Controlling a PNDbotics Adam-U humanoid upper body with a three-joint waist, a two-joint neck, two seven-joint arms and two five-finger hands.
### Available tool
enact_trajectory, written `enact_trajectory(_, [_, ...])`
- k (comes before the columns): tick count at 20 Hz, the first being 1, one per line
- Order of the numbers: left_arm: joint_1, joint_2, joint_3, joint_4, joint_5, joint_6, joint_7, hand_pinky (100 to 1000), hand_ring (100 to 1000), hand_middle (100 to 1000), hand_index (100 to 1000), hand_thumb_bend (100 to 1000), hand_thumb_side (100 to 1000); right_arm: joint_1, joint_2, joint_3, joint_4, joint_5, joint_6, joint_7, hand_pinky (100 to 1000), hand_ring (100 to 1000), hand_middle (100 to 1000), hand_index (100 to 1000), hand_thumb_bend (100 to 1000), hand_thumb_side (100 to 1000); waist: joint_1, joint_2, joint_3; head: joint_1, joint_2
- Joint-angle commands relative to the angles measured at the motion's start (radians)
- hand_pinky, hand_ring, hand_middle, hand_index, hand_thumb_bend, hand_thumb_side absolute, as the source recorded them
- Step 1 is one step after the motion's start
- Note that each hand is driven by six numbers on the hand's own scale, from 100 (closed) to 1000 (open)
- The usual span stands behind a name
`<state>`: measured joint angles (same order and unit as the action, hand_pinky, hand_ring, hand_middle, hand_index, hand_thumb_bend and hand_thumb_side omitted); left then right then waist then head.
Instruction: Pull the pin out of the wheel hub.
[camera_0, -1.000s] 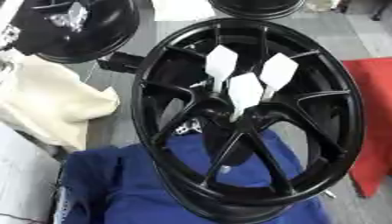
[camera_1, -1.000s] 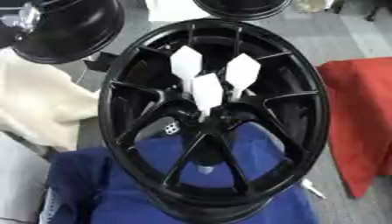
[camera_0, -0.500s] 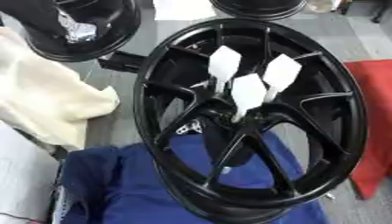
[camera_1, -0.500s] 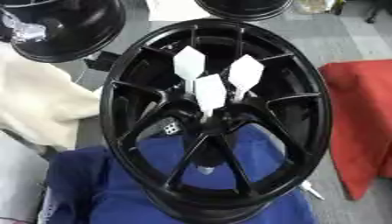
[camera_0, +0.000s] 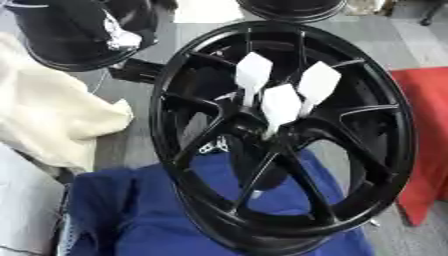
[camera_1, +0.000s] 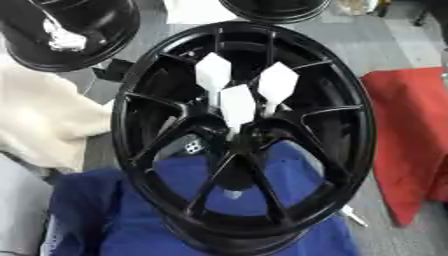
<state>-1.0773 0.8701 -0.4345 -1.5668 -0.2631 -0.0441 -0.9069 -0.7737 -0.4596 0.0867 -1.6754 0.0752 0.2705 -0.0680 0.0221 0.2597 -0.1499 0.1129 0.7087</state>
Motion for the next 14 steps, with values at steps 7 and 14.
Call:
enact_trajectory(7, [-0.084, -0.095, -0.061, 0.091, 0.001, -0.02, 0.0, 900, 899, 826, 901, 371, 323, -0.023, 0.009, -0.002, -0.002, -0.002, -0.011, -0.003, 672, 559, 552, 695, 100, 679, 0.005, -0.016, -0.014, 0.001, -0.02])
enact_trajectory(14, [-0.116, -0.148, -0.065, 0.138, 0.003, -0.032, 0.0, 893, 900, 843, 904, 357, 251, -0.03, 0.023, 0.002, 0.0, -0.004, -0.017, -0.003, 671, 558, 551, 695, 100, 681, 0.01, -0.008, -0.024, 0.004, -0.027])
